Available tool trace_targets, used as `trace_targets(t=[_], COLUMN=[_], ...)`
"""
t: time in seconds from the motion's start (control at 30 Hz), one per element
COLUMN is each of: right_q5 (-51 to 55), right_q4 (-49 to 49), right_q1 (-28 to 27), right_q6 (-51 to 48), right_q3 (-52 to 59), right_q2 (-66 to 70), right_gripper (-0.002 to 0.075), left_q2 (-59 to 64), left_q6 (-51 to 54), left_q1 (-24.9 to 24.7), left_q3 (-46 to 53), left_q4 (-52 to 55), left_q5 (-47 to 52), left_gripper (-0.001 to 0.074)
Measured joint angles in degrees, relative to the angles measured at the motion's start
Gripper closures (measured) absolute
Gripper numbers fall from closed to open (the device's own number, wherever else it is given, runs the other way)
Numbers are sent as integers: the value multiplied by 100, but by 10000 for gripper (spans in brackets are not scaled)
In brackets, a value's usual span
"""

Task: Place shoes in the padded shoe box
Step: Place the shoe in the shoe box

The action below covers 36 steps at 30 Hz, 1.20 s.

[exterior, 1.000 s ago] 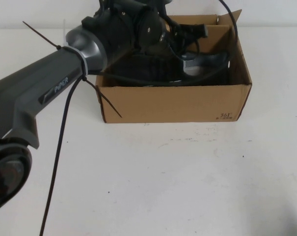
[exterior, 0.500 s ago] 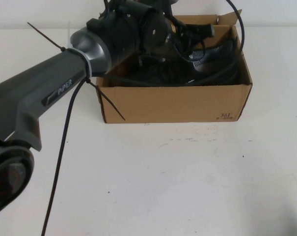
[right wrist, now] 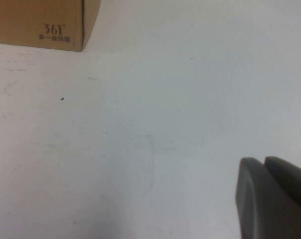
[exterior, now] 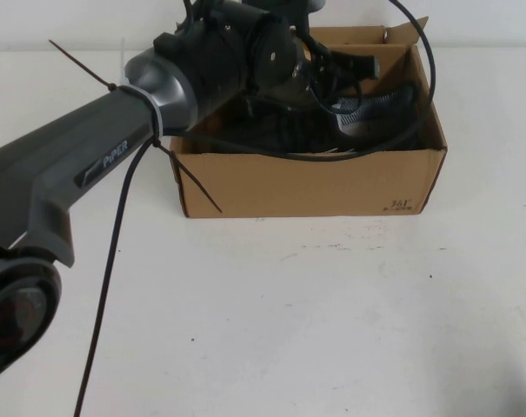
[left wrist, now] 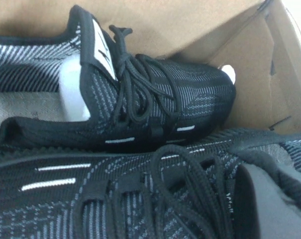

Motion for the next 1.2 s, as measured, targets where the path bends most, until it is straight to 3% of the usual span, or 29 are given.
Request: trace_targets(t=[0.37, 0.47, 0.63, 0.77, 1.1, 1.2], right_q5=[0, 0, 0, 0, 0, 0], right_q4=[0, 0, 0, 0, 0, 0], right_q1=[0, 0, 0, 0, 0, 0], right_q6=[0, 0, 0, 0, 0, 0], right_q3=[0, 0, 0, 0, 0, 0], right_q2=[0, 0, 0, 0, 0, 0], right_gripper=[734, 734, 734, 734, 734, 734], left_q2=[237, 240, 240, 192, -269, -334], left_q6=[107, 193, 268, 268, 325, 349], left_q1=[0, 0, 0, 0, 60, 178], left_q3=[0, 0, 0, 0, 0, 0], left_q4=[-104, -104, -104, -59, 1426, 1523], left_q5=[-172, -210, -216, -153, 871, 1316], left_gripper=[717, 642, 434, 356, 340, 370])
